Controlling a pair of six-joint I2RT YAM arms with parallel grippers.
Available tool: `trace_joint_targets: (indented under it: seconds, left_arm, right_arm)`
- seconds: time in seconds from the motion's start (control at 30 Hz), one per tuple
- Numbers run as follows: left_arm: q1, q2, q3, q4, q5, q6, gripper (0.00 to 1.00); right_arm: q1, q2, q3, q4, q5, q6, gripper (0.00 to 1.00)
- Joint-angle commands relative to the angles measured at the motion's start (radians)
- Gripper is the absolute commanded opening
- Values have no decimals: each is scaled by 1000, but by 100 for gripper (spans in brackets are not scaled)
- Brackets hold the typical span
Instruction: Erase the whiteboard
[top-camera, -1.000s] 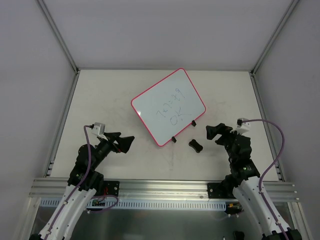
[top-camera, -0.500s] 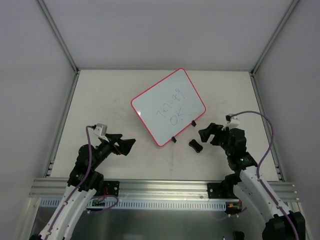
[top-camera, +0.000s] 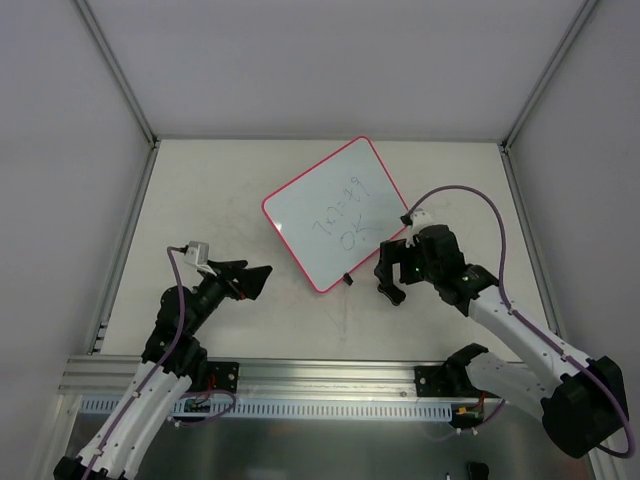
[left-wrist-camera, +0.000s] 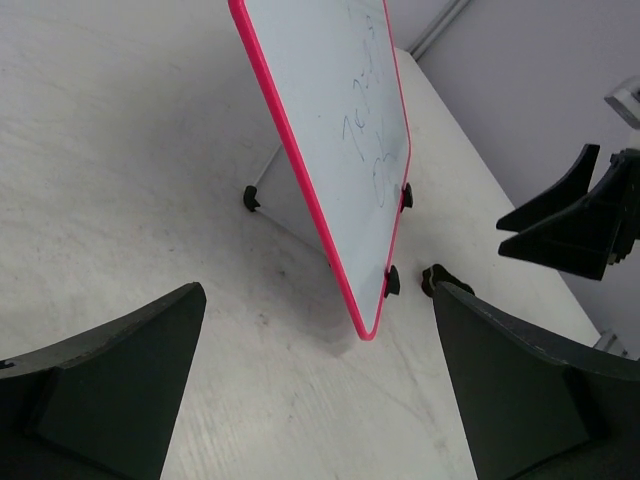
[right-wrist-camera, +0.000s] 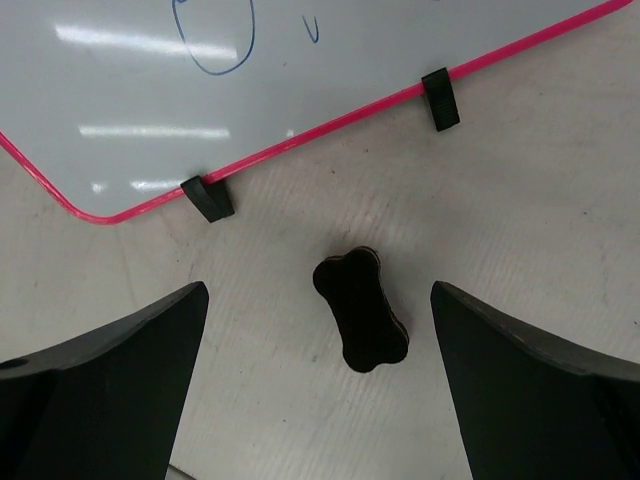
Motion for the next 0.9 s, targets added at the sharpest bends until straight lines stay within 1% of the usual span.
trace_joint_targets:
  seconds: [0.0, 0.03, 0.07, 0.1, 0.13, 0.17, 0.2, 0.23, 0.27, 0.37, 0.4, 0.43, 0.47, 0.53, 0.6, 0.67, 0.87]
  left_arm:
    - [8, 93, -36, 251, -49, -73, 99]
    - [8, 120, -42, 296, -54, -75, 99]
    - [8, 147, -56, 387, -59, -78, 99]
    - [8, 177, -62, 429, -68, -78, 99]
    - [9, 238, -65, 471, -80, -79, 99]
    - [8, 272, -72, 512, -83, -78, 99]
    - [8, 303, -73, 587, -89, -75, 99]
    - [8, 367, -71, 621, -86, -70, 99]
    - [8, 395, -66, 649, -85, -67, 99]
    - [8, 493, -60, 755, -69, -70, 99]
    - [8, 513, -56, 776, -66, -72, 99]
    - [8, 541, -53, 799, -66, -72, 99]
    - [8, 552, -47, 809, -68, -72, 99]
    - [8, 567, -43, 829, -74, -72, 99]
    - [8, 566, -42, 836, -82, -67, 99]
    - [8, 555, -40, 827, -85, -53, 99]
    - [8, 498, -42, 778, -111, -24, 99]
  right_arm:
    - [35, 41, 96, -176, 44, -68, 99]
    - [46, 50, 107, -197, 50, -77, 99]
    - [51, 56, 111, -222, 102, -83, 99]
    - [52, 52, 113, -224, 103, -94, 99]
    - [57, 41, 89, -213, 100, -119, 99]
    - [60, 27, 70, -166, 90, -129, 99]
    - [62, 12, 49, -138, 78, -137, 99]
    - [63, -14, 17, -115, 71, -155, 99]
    - [65, -23, 6, -94, 78, -154, 99]
    - [65, -17, 3, -99, 81, -156, 99]
    - [63, -8, 6, -101, 69, -157, 99]
    - [65, 4, 9, -101, 22, -159, 99]
    - [65, 35, 15, -107, -33, -159, 99]
    - [66, 67, 15, -92, -89, -151, 99]
    - [68, 105, 13, -72, -100, -139, 99]
    - [77, 128, 13, -55, -63, -130, 99]
    - [88, 202, 53, -78, 30, -81, 99]
